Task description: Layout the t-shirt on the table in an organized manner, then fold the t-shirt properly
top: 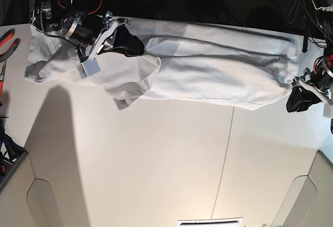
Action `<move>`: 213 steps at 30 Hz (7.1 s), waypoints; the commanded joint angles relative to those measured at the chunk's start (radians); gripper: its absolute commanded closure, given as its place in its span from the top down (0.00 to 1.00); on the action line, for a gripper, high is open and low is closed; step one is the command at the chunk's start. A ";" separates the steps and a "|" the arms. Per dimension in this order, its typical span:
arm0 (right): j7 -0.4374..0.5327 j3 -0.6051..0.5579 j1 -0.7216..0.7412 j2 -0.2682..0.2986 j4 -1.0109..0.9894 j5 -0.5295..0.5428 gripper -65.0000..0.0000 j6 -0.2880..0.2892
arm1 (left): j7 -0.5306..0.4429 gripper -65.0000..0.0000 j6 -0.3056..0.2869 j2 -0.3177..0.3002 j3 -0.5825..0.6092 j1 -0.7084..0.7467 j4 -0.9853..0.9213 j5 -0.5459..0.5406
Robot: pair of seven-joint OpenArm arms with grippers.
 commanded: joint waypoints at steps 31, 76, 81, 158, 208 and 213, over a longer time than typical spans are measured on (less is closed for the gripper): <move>0.015 0.002 -0.002 0.002 0.286 -0.005 0.25 0.016 | -0.113 0.44 -0.006 -0.016 -0.009 -0.068 0.017 -0.229; 0.235 0.319 0.039 0.003 -0.024 -0.426 0.00 -0.183 | 0.180 0.00 0.151 0.464 1.091 -0.188 0.237 0.082; 0.242 0.319 0.052 0.007 -0.121 -0.426 0.00 -0.183 | 0.119 0.00 0.232 0.474 1.089 -0.188 0.150 0.219; 0.255 0.331 0.050 0.019 -0.181 -0.381 0.00 -0.145 | 0.172 0.58 -0.006 -0.083 -0.179 0.031 -0.287 -0.392; 0.252 0.331 0.050 0.019 -0.181 -0.359 0.00 -0.134 | 0.346 0.00 -0.006 0.018 -0.035 0.031 -0.275 -0.618; 0.252 0.331 0.050 0.019 -0.181 -0.359 0.00 -0.134 | 0.539 0.00 -0.006 0.019 -0.035 0.031 -0.204 -0.832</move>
